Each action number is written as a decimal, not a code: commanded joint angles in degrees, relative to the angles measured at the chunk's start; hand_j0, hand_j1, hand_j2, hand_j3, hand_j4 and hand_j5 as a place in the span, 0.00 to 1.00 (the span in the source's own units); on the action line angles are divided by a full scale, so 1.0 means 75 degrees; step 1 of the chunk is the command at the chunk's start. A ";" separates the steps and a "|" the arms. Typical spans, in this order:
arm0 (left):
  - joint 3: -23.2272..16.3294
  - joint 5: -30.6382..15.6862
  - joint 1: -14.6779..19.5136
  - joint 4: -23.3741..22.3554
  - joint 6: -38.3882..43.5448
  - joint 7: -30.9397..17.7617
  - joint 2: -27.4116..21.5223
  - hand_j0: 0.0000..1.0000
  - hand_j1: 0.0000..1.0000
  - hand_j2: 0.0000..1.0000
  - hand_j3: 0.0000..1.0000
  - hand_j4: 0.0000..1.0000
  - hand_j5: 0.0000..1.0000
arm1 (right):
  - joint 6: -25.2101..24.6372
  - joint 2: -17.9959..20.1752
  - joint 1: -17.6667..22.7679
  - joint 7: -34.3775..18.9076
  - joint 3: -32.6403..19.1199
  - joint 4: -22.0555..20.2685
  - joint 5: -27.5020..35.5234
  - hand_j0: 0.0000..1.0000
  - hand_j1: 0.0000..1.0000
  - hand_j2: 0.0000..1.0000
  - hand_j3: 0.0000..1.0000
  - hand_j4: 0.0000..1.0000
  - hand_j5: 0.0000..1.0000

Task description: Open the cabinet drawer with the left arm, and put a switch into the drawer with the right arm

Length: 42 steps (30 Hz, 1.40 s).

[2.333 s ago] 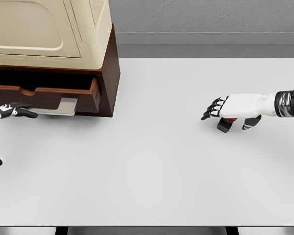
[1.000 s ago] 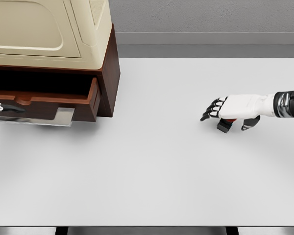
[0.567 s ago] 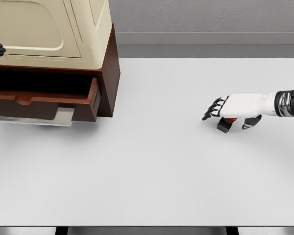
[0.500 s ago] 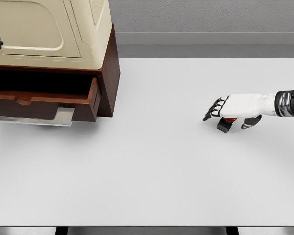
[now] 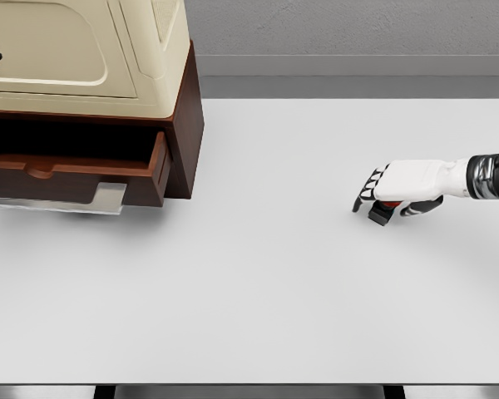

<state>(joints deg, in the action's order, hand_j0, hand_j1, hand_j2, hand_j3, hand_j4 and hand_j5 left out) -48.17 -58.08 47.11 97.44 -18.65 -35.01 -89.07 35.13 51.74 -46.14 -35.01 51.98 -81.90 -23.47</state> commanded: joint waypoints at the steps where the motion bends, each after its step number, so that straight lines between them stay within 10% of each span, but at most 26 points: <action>1: 0.0012 -0.0061 0.0000 0.0016 0.0014 0.0002 -0.0007 1.00 1.00 1.00 1.00 1.00 1.00 | -0.0017 0.0004 0.0000 0.0002 -0.0017 -0.0001 0.0036 0.73 0.73 0.73 0.73 0.73 0.73; 17: 0.0024 -0.0061 0.0000 0.0016 0.0014 0.0002 0.0005 1.00 1.00 1.00 1.00 1.00 1.00 | -0.0017 0.0016 0.0012 0.0002 -0.0006 -0.0001 0.0036 0.44 0.44 0.44 0.44 0.44 0.44; 42: 0.0059 -0.0061 0.0000 0.0016 0.0014 0.0002 0.0017 1.00 1.00 1.00 1.00 1.00 1.00 | -0.0017 -0.0804 -0.0703 0.0002 -0.0123 0.0010 0.0106 0.37 0.37 0.37 0.37 0.37 0.37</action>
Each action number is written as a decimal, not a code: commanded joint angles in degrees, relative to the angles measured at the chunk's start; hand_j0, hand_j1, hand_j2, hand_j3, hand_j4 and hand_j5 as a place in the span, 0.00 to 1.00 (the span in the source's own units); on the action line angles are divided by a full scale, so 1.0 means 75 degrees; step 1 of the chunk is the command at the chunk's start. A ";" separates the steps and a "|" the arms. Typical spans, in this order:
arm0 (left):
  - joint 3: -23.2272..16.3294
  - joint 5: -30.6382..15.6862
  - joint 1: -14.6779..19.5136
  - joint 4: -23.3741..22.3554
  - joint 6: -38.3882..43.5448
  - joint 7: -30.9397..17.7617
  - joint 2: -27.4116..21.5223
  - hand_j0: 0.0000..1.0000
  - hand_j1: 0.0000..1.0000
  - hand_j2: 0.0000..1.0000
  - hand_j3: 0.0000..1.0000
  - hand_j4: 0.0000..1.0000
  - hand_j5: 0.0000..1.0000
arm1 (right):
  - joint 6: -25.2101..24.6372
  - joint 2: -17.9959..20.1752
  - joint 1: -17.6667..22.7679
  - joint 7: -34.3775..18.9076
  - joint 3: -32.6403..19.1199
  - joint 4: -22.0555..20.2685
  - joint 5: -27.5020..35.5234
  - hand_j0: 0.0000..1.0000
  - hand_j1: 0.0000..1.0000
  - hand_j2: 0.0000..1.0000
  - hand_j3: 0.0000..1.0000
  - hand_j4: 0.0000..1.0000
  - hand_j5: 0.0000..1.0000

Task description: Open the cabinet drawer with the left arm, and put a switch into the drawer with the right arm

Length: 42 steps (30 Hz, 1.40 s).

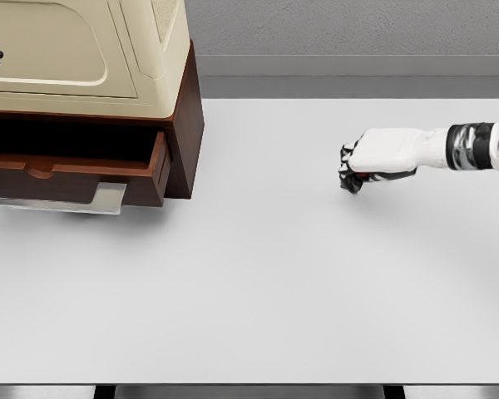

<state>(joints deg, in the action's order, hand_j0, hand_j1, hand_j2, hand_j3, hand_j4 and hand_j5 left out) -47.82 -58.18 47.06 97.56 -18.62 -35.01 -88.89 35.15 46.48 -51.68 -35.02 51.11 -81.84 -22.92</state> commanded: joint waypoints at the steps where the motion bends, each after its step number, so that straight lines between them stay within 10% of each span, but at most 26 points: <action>1: 0.0012 -0.0047 0.0007 0.0000 0.0010 0.0001 -0.0008 1.00 1.00 1.00 1.00 1.00 1.00 | -0.0020 -0.0150 -0.0012 0.0003 -0.0018 0.0002 0.0032 0.36 0.36 0.36 0.36 0.36 0.36; 20: 0.0012 -0.0047 0.0007 0.0000 0.0010 0.0001 -0.0008 1.00 1.00 1.00 1.00 1.00 1.00 | -0.0020 -0.1885 -0.1313 0.0003 0.0392 -0.0103 0.0032 0.34 0.34 0.34 0.34 0.34 0.34; 42: 0.0012 -0.0047 0.0007 -0.0012 0.0021 0.0001 -0.0008 1.00 1.00 1.00 1.00 1.00 1.00 | -0.0020 -0.3162 -0.1934 0.0003 0.0661 -0.1462 0.0044 0.35 0.35 0.35 0.35 0.35 0.35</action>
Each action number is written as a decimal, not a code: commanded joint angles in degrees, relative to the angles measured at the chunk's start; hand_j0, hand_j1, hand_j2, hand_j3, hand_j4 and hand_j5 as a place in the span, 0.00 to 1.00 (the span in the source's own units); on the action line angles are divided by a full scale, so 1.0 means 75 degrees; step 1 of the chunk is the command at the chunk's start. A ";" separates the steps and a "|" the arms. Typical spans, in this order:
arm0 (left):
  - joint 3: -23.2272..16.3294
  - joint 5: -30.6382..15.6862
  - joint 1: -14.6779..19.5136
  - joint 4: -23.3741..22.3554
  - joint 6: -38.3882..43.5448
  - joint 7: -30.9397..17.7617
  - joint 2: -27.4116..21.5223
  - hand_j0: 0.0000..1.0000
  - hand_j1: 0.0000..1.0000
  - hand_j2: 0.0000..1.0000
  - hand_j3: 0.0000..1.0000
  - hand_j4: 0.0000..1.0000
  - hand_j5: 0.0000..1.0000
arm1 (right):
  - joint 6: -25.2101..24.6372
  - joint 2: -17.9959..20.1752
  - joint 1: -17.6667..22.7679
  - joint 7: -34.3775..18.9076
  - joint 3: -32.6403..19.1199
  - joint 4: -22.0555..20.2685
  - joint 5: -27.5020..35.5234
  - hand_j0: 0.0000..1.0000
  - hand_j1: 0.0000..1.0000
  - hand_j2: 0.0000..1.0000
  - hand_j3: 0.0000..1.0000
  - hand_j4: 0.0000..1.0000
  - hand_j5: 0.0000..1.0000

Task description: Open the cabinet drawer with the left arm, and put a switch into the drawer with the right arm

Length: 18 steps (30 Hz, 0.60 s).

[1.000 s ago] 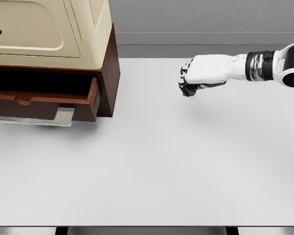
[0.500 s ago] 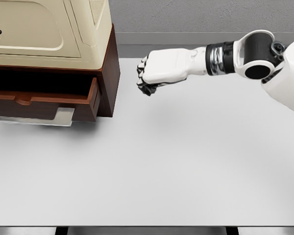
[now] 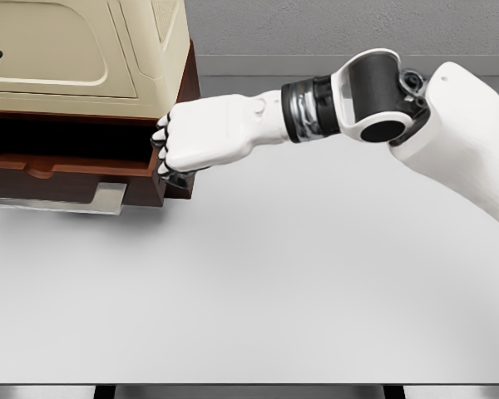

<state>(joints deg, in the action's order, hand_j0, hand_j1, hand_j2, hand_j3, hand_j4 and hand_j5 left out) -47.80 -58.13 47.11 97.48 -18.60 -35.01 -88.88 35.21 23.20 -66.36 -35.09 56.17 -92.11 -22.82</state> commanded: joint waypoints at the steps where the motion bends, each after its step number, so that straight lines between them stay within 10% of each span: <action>1: 0.0011 -0.0055 0.0000 -0.0001 0.0019 0.0002 -0.0008 1.00 1.00 1.00 1.00 1.00 1.00 | -0.0028 -0.0106 -0.0023 0.0012 -0.0013 -0.0118 0.0031 0.35 0.35 0.35 0.35 0.35 0.35; 18: 0.0011 -0.0043 0.0000 -0.0024 0.0008 0.0002 -0.0020 1.00 1.00 1.00 1.00 1.00 1.00 | -0.0028 -0.1148 -0.0785 0.0012 -0.0130 0.0644 0.0043 0.35 0.35 0.35 0.35 0.35 0.35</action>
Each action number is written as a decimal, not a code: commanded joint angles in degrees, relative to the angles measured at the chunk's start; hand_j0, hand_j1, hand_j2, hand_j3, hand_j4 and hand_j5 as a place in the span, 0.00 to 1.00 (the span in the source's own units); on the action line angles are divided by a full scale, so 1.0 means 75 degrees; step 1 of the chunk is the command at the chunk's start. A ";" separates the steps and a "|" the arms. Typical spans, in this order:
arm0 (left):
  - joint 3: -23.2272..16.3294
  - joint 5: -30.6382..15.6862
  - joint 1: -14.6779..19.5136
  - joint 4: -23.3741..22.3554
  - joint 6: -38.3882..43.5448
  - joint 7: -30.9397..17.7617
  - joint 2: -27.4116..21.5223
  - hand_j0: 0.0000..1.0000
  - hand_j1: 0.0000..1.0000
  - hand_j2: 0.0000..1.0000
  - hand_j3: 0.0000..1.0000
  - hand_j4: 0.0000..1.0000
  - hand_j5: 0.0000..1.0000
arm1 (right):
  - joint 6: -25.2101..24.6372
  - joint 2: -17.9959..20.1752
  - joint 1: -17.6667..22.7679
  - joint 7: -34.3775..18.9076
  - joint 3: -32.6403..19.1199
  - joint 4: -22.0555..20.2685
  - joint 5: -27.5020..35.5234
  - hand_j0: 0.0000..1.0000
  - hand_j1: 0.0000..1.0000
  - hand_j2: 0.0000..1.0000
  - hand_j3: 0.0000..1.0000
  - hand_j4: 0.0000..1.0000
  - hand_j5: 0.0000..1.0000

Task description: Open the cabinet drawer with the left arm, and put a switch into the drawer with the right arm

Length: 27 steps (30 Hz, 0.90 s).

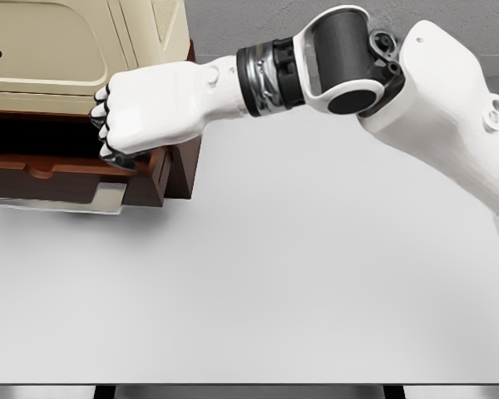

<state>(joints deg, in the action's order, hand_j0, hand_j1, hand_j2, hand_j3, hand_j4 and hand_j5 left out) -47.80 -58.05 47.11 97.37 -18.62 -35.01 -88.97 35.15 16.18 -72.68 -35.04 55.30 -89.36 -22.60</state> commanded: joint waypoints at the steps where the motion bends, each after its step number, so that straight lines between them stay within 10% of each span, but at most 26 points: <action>1: 0.0010 -0.0052 0.0000 -0.0010 0.0010 0.0001 -0.0008 1.00 1.00 1.00 1.00 1.00 1.00 | -0.0020 -0.0364 -0.0023 0.0006 -0.0014 0.0512 0.0014 0.34 0.34 0.34 0.34 0.34 0.34; 27: -0.0013 -0.0005 -0.0024 -0.0034 -0.0013 0.0001 -0.0008 1.00 1.00 1.00 1.00 1.00 1.00 | -0.0020 -0.1958 -0.0387 0.0006 0.0232 0.3009 -0.0115 0.34 0.34 0.34 0.34 0.34 0.34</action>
<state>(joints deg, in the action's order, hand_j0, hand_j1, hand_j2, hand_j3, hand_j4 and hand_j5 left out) -47.98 -57.68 46.93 97.19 -18.72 -35.01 -88.97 35.19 2.02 -75.59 -35.04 56.95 -67.61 -23.69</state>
